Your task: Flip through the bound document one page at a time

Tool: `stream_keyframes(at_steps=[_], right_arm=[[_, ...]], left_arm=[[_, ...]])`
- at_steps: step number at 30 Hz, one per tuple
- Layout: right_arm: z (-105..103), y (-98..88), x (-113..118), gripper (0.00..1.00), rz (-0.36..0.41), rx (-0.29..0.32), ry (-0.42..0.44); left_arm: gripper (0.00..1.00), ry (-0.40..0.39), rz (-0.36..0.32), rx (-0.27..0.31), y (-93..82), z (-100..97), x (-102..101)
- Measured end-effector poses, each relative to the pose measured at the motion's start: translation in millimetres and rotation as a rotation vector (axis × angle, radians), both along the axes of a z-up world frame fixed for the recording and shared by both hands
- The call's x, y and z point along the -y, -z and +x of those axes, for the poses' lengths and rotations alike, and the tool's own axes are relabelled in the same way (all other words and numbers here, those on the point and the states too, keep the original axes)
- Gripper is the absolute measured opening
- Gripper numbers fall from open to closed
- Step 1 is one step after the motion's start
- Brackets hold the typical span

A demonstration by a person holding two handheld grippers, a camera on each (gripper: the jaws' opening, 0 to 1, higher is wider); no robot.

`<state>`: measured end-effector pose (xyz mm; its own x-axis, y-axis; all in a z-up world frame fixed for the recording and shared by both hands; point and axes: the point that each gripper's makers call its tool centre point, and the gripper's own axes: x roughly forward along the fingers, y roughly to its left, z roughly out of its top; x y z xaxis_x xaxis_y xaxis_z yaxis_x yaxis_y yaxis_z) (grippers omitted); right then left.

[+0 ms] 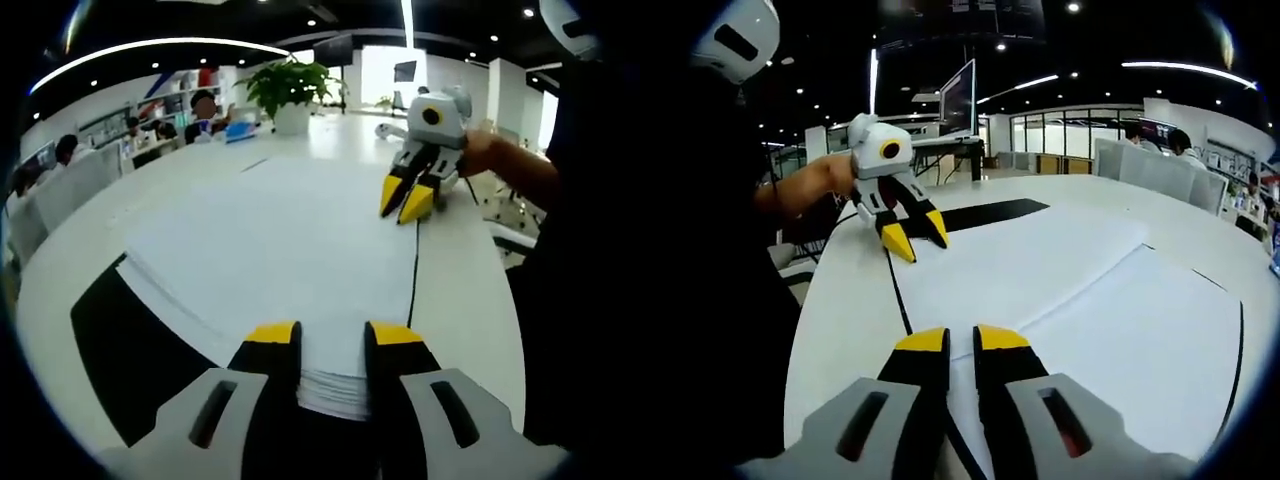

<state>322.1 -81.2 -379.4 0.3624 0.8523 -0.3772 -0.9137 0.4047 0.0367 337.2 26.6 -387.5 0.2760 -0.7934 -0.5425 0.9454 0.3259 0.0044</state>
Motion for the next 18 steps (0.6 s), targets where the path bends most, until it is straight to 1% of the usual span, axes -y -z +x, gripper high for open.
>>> stream_keyframes(at_steps=[1, 2, 3, 6, 12, 18], right_arm=[[0.0, 0.1, 0.0, 0.11, -0.001, -0.001, 0.000], [0.0, 0.2, 0.0, 0.11, -0.001, -0.003, 0.001], [0.0, 0.2, 0.3, 0.11, 0.002, -0.005, 0.001], [0.2, 0.1, 0.7, 0.10, 0.018, -0.008, 0.007], [2.8, -0.4, 1.3, 0.07, 0.014, 0.008, 0.033], [4.0, -0.5, 1.8, 0.05, 0.018, -0.001, 0.043]], left_arm=[[0.23, 0.001, -0.001, 0.000, 0.0, -0.7, 0.5], [0.23, -0.044, -0.020, -0.034, 0.3, -0.1, -0.1], [0.23, -0.057, -0.025, -0.034, -0.2, 1.6, -0.2], [0.23, -0.058, -0.027, -0.026, 0.0, 1.3, -0.5], [0.23, -0.062, -0.023, -0.018, 0.4, 0.8, -0.8], [0.23, -0.061, -0.039, -0.015, 0.3, 0.6, -1.3]])
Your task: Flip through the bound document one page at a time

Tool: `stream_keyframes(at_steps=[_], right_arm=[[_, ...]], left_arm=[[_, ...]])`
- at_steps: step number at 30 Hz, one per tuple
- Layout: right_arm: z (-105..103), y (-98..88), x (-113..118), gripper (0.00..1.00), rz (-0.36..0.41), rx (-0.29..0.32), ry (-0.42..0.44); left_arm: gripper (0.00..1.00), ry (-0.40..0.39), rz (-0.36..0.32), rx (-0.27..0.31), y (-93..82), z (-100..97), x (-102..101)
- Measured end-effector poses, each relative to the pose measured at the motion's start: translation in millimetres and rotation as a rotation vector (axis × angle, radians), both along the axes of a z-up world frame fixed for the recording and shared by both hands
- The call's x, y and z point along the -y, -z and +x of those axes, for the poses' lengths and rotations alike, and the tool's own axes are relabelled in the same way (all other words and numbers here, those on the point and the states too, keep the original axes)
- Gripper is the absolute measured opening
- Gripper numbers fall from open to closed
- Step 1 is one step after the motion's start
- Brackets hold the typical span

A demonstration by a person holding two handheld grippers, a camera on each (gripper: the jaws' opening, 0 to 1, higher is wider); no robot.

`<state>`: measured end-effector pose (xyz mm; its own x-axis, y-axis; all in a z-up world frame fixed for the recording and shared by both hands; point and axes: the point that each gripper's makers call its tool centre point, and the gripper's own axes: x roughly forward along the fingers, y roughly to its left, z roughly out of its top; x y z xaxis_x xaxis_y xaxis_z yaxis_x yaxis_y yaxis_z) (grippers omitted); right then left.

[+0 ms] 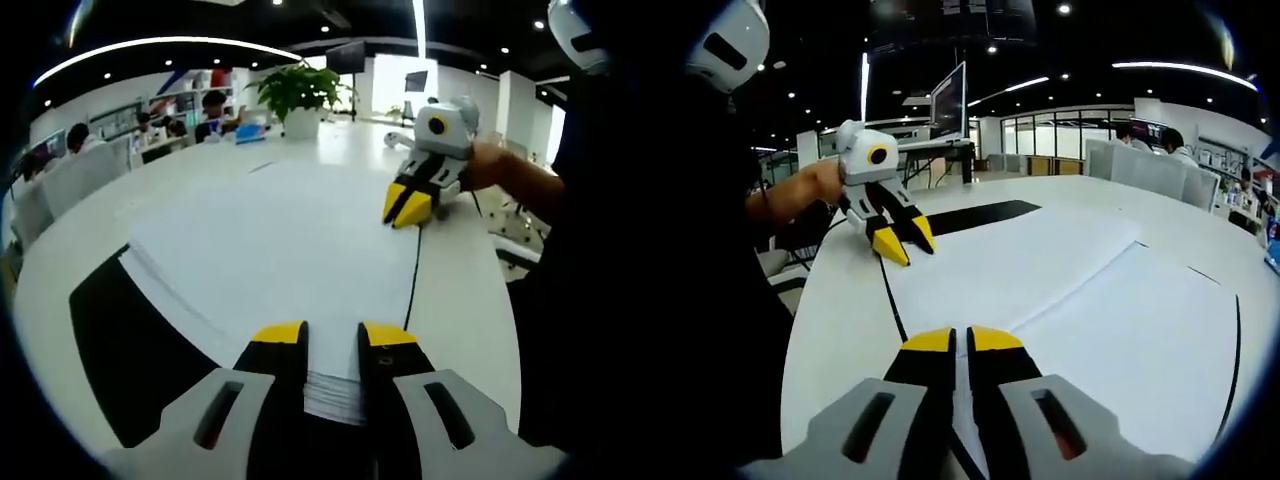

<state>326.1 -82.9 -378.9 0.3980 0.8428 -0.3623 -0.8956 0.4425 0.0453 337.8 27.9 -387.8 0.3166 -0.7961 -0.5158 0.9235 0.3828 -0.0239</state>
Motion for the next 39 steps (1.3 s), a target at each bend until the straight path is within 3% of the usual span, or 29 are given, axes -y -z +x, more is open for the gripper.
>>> stream_keyframes(at_steps=[16, 23, 39], right_arm=[[13, -0.8, 0, 0.02, 0.006, -0.003, 0.042], [17, -0.8, 0, 0.02, 0.046, -0.050, 0.059], [25, -2.5, -1, 0.02, 0.073, -0.086, 0.073]], left_arm=[[0.25, 0.008, -0.001, -0.005, -0.8, -1.1, 0], [0.25, 0.012, -0.002, -0.002, -0.7, -1.2, 0], [0.25, 0.014, -0.007, -0.002, -0.1, -1.3, 0]])
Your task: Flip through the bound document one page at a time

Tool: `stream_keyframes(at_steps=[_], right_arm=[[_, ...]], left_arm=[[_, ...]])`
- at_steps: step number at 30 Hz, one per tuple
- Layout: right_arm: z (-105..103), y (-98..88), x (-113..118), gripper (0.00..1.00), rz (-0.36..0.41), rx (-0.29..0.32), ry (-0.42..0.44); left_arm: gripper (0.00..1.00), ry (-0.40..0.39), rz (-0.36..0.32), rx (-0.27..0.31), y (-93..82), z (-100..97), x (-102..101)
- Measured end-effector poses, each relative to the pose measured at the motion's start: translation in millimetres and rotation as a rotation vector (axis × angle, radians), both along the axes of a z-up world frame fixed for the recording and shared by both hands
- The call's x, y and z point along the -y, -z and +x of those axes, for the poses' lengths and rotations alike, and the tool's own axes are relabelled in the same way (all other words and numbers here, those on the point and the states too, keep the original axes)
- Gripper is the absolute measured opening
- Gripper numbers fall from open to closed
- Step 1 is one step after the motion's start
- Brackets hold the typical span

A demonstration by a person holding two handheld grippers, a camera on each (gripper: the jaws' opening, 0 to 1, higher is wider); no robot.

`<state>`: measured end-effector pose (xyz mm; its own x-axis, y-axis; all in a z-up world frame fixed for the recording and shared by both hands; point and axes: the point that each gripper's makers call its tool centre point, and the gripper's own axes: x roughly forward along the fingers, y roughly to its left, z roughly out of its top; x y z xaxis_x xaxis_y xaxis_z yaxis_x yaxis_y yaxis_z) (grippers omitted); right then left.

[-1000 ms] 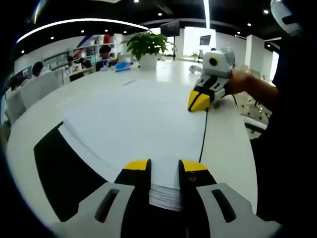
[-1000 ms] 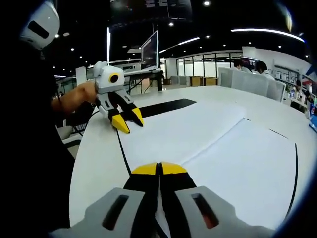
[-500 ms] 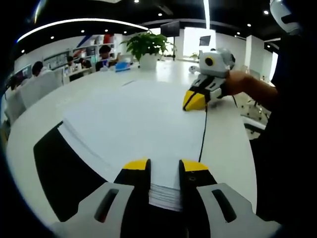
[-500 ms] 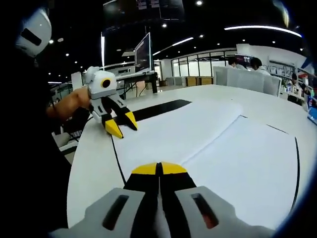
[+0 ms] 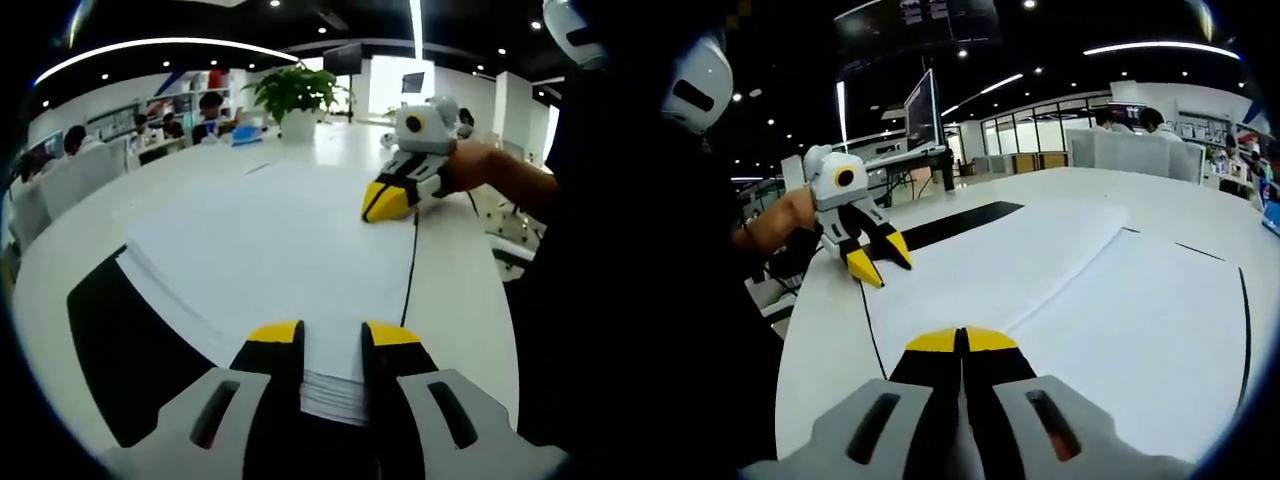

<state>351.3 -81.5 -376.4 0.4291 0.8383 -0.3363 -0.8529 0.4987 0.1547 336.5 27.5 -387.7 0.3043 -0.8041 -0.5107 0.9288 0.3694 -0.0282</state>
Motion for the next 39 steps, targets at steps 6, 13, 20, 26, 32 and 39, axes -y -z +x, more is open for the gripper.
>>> stream_keyframes(at_steps=[6, 13, 20, 26, 32, 39], right_arm=[[6, -0.5, -1, 0.02, 0.007, -0.008, 0.010], [11, -0.4, -2, 0.02, 0.015, -0.010, 0.016], [15, -0.3, -3, 0.02, 0.023, -0.011, 0.019], [20, -0.7, -3, 0.02, 0.032, -0.011, 0.036], [26, -1.3, -1, 0.02, 0.033, -0.020, 0.051], [29, -1.7, 0, 0.02, 0.026, -0.035, 0.052]], left_arm=[[0.25, -0.002, -0.009, 0.000, 0.1, 0.1, 0], [0.25, -0.002, -0.009, -0.004, 0.1, 0.3, 0], [0.25, -0.001, -0.009, -0.002, 0.3, 0.4, 1], [0.25, -0.002, -0.008, -0.002, 0.6, 1.1, 1], [0.25, 0.000, -0.017, -0.005, 0.7, 1.5, 3], [0.25, 0.006, -0.010, -0.011, 0.3, 1.4, 5]])
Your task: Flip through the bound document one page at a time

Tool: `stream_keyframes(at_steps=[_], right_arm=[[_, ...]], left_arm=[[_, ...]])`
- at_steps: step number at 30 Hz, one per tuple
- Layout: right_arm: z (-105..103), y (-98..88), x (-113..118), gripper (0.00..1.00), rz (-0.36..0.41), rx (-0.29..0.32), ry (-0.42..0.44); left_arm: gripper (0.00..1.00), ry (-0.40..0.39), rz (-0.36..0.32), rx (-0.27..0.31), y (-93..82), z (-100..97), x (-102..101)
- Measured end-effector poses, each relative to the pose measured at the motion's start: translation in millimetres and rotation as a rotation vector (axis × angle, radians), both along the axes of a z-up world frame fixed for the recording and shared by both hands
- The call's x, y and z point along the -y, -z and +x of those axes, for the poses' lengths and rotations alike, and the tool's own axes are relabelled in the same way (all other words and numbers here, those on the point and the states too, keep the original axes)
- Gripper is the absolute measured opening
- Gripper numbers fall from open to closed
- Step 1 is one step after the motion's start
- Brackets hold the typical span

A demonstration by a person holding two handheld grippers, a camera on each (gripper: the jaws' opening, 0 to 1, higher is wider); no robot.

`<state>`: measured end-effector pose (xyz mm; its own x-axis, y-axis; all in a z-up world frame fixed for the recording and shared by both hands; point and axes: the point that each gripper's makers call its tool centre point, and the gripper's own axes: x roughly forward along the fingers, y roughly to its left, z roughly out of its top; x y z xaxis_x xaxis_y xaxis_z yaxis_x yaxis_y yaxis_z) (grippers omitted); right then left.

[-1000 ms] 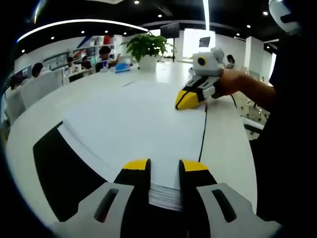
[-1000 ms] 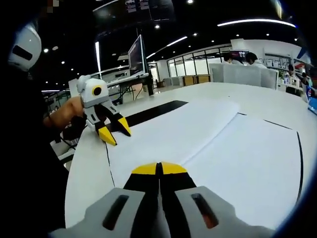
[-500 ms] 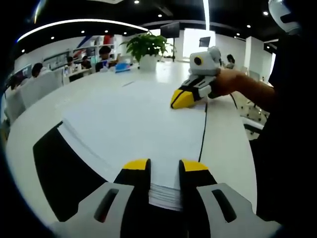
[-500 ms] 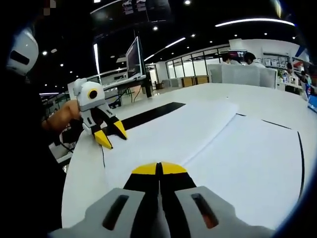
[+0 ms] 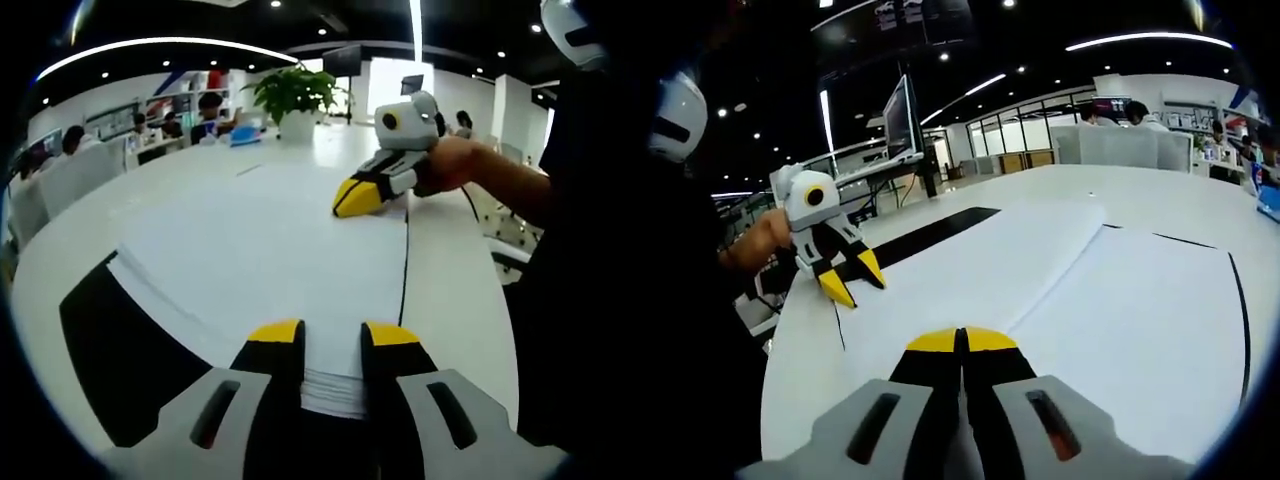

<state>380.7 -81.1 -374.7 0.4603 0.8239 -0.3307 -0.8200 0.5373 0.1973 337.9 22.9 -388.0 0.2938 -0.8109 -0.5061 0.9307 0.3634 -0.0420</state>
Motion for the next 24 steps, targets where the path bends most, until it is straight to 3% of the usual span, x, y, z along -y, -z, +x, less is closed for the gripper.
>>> stream_keyframes(at_steps=[24], right_arm=[[22, -3.2, -7, 0.02, 0.022, -0.026, -0.074]], left_arm=[[0.23, -0.003, 0.017, -0.027, -0.1, 2.5, 0]])
